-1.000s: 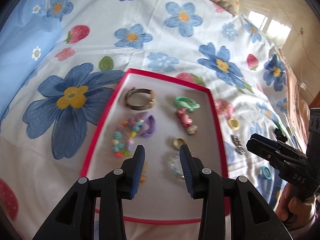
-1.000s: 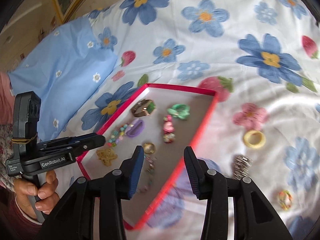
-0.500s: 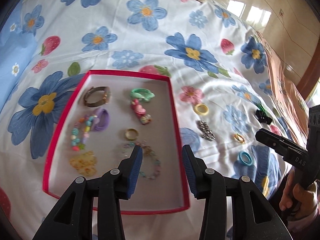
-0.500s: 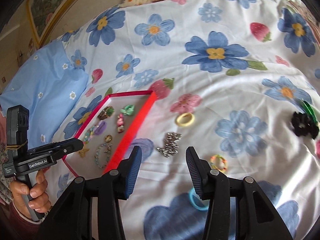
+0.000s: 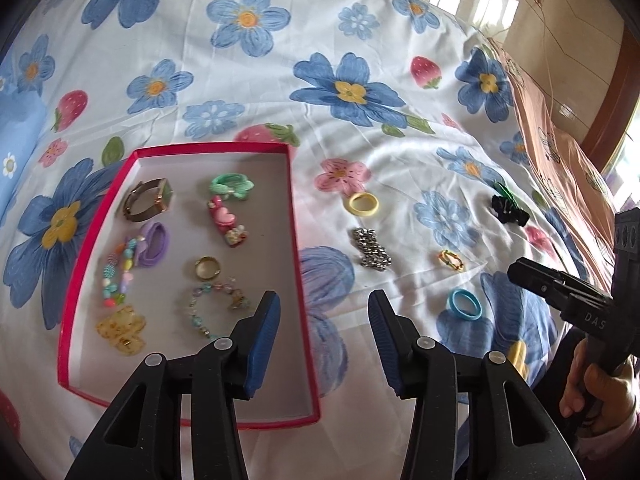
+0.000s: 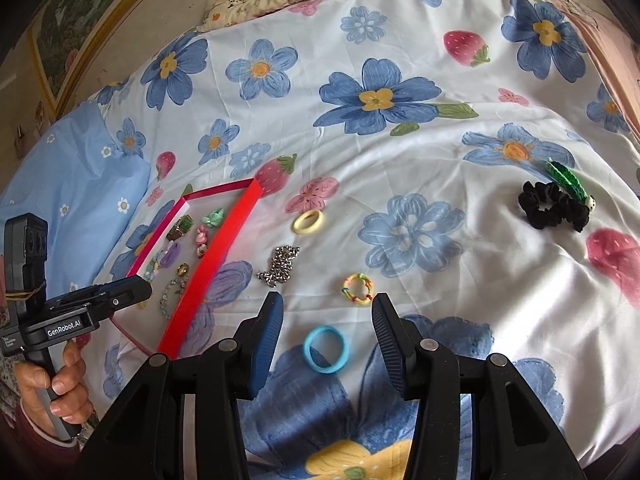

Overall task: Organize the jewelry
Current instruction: 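Grasp the silver chain with the left gripper while the right gripper grasps the striped ring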

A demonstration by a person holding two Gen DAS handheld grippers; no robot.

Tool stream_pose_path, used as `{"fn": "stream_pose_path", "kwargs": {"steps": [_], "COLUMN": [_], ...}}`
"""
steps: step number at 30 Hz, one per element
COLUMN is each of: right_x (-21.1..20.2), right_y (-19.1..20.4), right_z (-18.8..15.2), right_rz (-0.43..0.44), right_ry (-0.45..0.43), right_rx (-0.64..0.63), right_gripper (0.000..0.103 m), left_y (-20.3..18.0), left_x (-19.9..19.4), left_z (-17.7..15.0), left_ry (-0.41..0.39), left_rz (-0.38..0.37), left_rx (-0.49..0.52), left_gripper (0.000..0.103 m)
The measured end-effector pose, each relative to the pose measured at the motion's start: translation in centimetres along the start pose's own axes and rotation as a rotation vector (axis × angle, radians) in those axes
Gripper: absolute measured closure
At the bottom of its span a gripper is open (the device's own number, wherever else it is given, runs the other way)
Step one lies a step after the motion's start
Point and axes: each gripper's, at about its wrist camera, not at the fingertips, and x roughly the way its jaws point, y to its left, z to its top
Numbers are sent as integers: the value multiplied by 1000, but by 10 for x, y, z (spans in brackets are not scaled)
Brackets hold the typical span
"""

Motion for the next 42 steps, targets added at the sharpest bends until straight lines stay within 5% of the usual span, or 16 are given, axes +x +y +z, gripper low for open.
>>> {"fn": "stream_pose_path", "kwargs": {"steps": [11, 25, 30, 33, 38, 42], "right_x": [27, 84, 89, 88, 86, 83], "right_y": [-12, -23, -26, -31, -35, -34], "right_z": [2, 11, 11, 11, 9, 9], "right_rz": [-12, -23, -39, -43, -36, -29], "right_ry": [56, 164, 159, 151, 142, 131], "right_rx": [-7, -54, -50, -35, -14, -5], "right_gripper": [55, 57, 78, 89, 95, 96], "left_y": [-24, -52, -61, -65, -74, -69], "left_x": [46, 150, 171, 178, 184, 179], "left_z": [21, 53, 57, 58, 55, 55], "left_ry": [55, 183, 191, 197, 207, 195], "left_rz": [-19, 2, 28, 37, 25, 5], "left_rx": [60, 124, 141, 159, 210, 192], "left_gripper": [55, 51, 51, 56, 88, 91]}}
